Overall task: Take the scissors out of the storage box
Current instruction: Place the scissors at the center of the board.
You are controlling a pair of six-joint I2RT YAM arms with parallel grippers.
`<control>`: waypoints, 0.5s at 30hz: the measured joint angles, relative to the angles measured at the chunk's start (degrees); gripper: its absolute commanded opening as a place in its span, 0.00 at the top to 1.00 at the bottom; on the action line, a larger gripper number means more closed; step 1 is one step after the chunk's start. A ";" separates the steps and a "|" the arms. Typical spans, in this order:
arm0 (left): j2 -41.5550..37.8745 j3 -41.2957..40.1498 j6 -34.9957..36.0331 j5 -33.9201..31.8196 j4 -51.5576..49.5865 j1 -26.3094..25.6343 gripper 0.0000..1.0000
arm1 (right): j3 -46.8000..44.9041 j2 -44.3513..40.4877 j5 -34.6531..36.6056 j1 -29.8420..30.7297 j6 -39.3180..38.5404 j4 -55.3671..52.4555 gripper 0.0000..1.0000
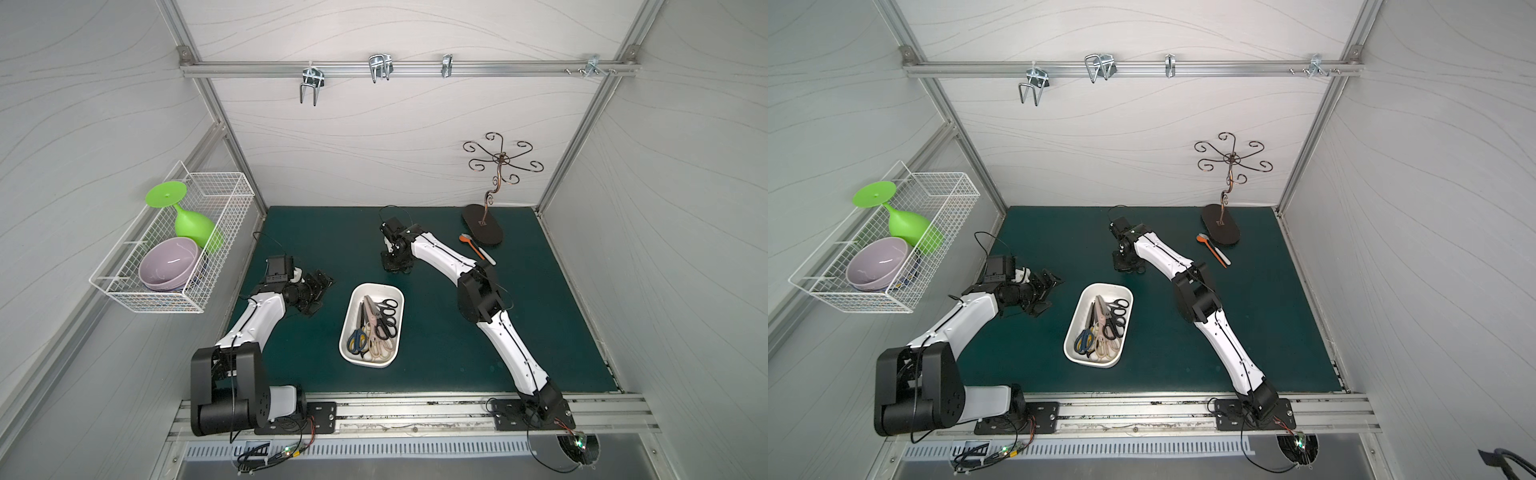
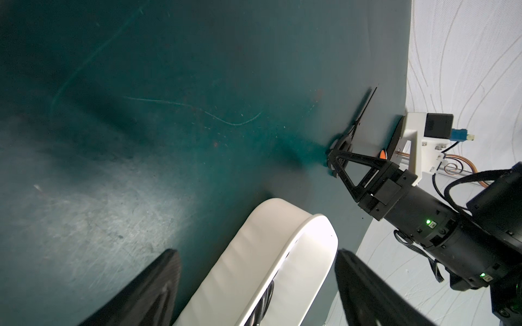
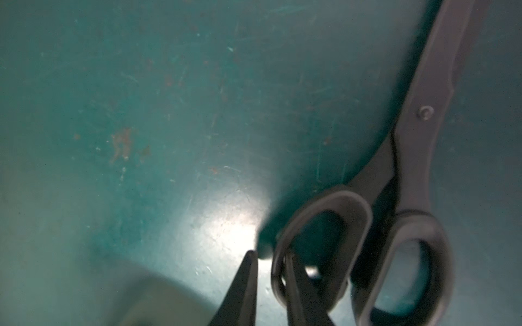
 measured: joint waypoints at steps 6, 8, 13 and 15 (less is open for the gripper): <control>0.00 0.00 0.02 0.00 0.00 0.00 0.10 | -0.92 -0.68 -0.48 0.00 -0.04 1.60 0.65; 0.00 0.00 0.11 -0.02 0.00 0.00 0.10 | -1.29 -1.27 -0.48 -0.02 -0.07 1.66 0.65; 0.00 0.00 0.37 -0.02 0.02 0.00 0.10 | -3.13 -5.62 -0.09 -0.02 -0.59 1.95 0.65; 0.00 0.00 0.37 -0.02 0.04 0.00 0.10 | -3.67 -8.17 0.17 -0.02 -0.96 2.16 0.65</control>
